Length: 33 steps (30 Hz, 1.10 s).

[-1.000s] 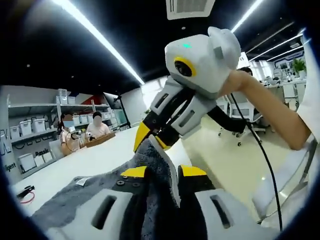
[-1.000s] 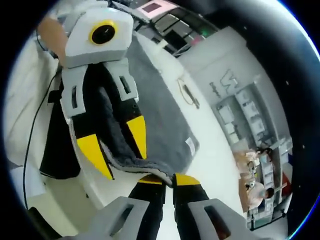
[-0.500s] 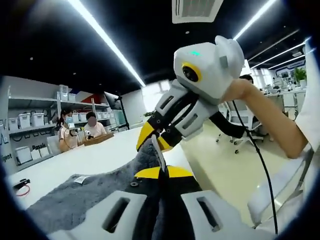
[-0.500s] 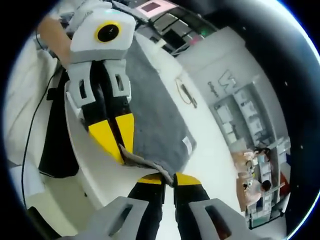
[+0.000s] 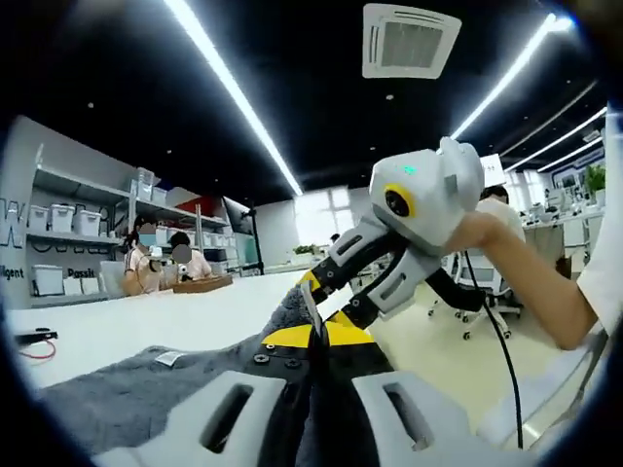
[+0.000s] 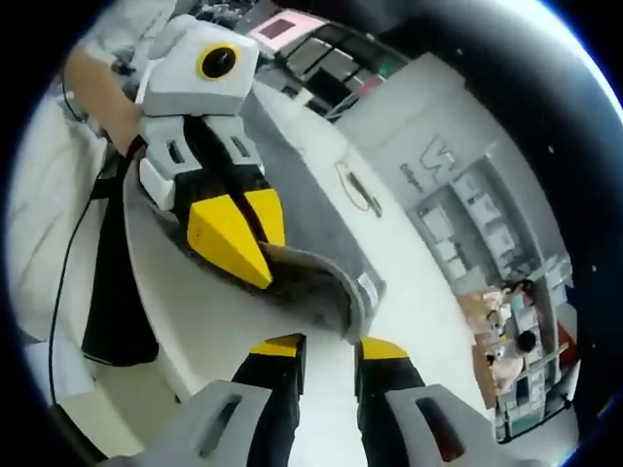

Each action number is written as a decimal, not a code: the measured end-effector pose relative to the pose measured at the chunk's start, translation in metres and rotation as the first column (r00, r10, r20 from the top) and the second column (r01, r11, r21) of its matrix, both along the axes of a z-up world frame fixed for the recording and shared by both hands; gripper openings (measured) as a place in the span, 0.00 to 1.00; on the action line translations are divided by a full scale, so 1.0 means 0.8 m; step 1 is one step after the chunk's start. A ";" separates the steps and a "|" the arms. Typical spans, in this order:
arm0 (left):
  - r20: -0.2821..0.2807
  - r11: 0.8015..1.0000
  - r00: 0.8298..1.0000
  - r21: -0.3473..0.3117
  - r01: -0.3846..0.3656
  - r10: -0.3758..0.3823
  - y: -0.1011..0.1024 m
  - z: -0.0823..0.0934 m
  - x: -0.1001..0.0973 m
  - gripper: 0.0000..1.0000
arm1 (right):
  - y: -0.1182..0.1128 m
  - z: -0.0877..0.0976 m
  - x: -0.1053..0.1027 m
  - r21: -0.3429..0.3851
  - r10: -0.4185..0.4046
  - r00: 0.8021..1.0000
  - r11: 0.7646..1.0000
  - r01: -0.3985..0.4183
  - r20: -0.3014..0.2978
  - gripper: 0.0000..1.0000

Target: Open the folded towel by lifting each exposed corner and separating the folded layers until the towel lies flat within the target outline without major curled edges

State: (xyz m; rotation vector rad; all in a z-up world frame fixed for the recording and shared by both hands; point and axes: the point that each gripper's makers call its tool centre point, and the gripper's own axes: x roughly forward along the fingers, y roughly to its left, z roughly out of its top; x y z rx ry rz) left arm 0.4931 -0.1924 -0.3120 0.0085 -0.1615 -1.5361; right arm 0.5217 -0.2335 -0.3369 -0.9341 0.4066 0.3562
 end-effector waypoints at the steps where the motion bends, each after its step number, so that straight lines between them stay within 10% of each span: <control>1: 0.015 1.000 1.000 0.001 -0.007 0.007 -0.001 0.000 0.000 0.02 | -0.004 0.000 0.002 -0.009 -0.010 1.000 1.000 0.010 0.004 0.16; 7: 0.109 0.997 0.992 -0.046 -0.064 0.069 0.004 0.014 0.010 0.02 | 0.007 0.002 0.009 0.085 0.002 1.000 0.996 -0.004 0.023 0.29; 12: -0.054 0.995 0.995 -0.036 -0.088 0.086 0.009 0.016 0.021 0.02 | 0.003 0.003 0.014 0.101 -0.004 1.000 0.995 0.002 0.021 0.32; 13: -0.197 0.995 0.976 -0.027 -0.096 0.089 0.008 0.015 0.025 0.02 | 0.004 0.003 0.015 0.102 -0.004 1.000 0.995 0.002 0.021 0.33; 16: -0.330 0.993 0.943 -0.093 -0.068 0.034 0.008 0.038 0.039 0.02 | 0.019 -0.006 0.015 0.180 0.019 1.000 0.984 -0.015 -0.020 0.42; 30: -0.347 0.985 0.933 -0.098 -0.140 0.099 0.052 0.044 0.069 0.02 | 0.025 -0.007 0.025 0.113 0.041 0.999 0.993 -0.039 -0.012 0.46; 33: -0.271 0.983 0.951 -0.067 -0.173 0.149 0.068 0.040 0.072 0.02 | 0.023 -0.005 0.030 0.102 0.039 0.999 0.994 -0.038 -0.009 0.45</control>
